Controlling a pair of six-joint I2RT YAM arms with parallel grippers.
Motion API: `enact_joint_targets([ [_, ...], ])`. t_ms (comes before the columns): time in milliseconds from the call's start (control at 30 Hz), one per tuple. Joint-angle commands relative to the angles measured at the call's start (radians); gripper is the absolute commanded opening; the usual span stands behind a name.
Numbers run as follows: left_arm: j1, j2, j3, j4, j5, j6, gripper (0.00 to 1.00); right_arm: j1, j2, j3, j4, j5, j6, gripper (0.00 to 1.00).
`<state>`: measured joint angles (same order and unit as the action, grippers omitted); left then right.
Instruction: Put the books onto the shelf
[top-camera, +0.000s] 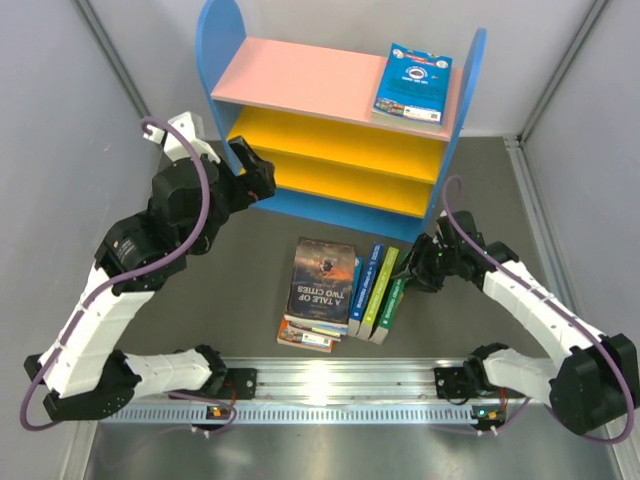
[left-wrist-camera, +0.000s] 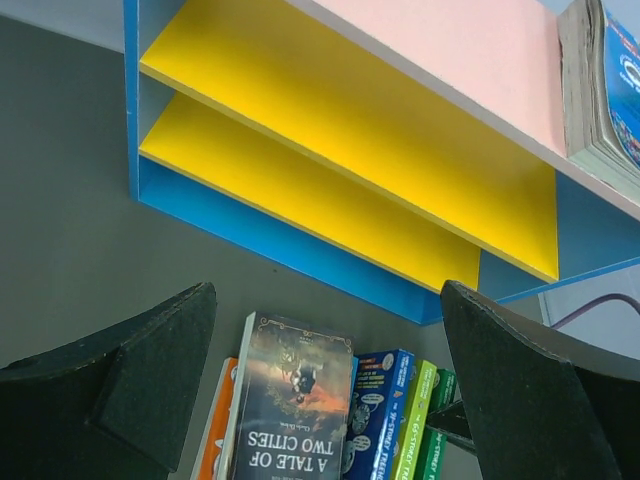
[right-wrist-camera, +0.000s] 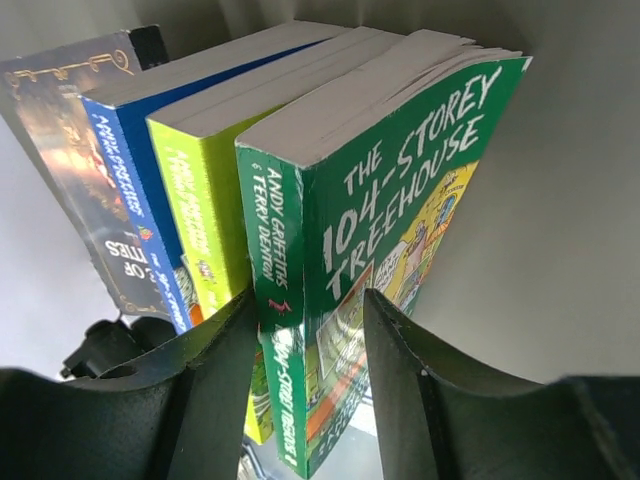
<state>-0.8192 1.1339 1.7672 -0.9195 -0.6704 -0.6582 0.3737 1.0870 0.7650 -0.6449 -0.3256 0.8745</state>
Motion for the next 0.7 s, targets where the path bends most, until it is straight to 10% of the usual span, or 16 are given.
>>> enact_joint_targets([
  [0,0.000,0.001,0.011,-0.022,0.014,-0.021,0.99,0.028,0.014,0.005,0.034,0.023,-0.017,0.46],
  [333,0.000,0.026,0.000,-0.027,0.080,-0.026,0.97,0.056,0.028,-0.023,-0.058,0.065,-0.074,0.00],
  [533,-0.043,0.144,0.076,-0.065,0.267,0.037,0.95,0.057,-0.007,0.158,-0.226,0.157,-0.098,0.00],
  [667,-0.310,0.240,0.136,-0.076,0.123,0.117,0.95,0.056,0.028,0.368,-0.427,0.233,-0.115,0.00],
])
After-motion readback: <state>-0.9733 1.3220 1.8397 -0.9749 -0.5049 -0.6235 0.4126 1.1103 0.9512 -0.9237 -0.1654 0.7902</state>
